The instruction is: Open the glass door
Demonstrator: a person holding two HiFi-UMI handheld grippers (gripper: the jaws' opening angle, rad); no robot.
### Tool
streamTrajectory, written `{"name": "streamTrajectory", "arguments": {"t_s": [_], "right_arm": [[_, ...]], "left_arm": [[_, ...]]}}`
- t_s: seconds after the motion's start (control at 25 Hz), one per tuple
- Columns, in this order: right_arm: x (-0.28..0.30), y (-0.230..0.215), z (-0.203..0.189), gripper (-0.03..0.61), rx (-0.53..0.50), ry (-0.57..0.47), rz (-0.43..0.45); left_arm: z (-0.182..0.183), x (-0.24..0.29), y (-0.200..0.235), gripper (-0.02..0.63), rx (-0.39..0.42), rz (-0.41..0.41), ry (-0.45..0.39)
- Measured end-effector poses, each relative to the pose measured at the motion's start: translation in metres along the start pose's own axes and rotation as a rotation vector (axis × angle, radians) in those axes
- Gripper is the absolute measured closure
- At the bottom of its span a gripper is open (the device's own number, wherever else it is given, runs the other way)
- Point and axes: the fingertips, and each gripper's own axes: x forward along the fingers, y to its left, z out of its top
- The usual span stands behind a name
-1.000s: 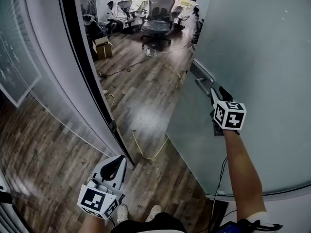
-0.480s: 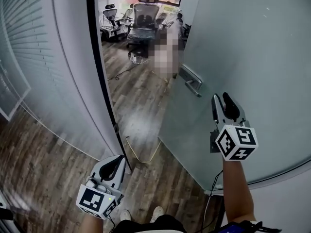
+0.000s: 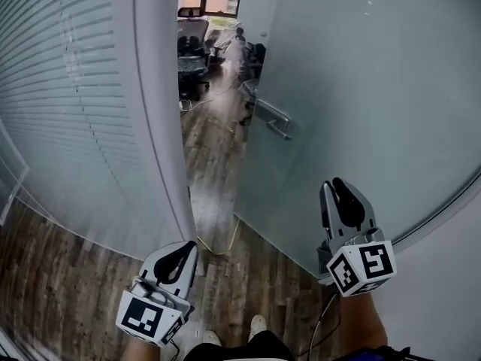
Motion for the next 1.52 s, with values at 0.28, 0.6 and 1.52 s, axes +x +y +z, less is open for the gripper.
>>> {"name": "streamTrajectory", "arguments": {"t_s": [0.28, 0.6, 1.52], "right_arm": [[-0.086, 0.047, -0.033, 0.575, 0.078, 0.030, -0.003], [-0.129, 0.087, -0.057, 0.575, 0.148, 0.147, 0.026], [-0.254, 0.094, -0.019, 0.577, 0.214, 0.095, 0.248]], "left_arm": [[-0.021, -0.024, -0.009, 0.615, 0.019, -0.062, -0.004], [-0.010, -0.037, -0.014, 0.615, -0.004, -0.078, 0.003], [0.020, -0.155, -0.138, 0.615, -0.004, 0.161, 0.032]]}}
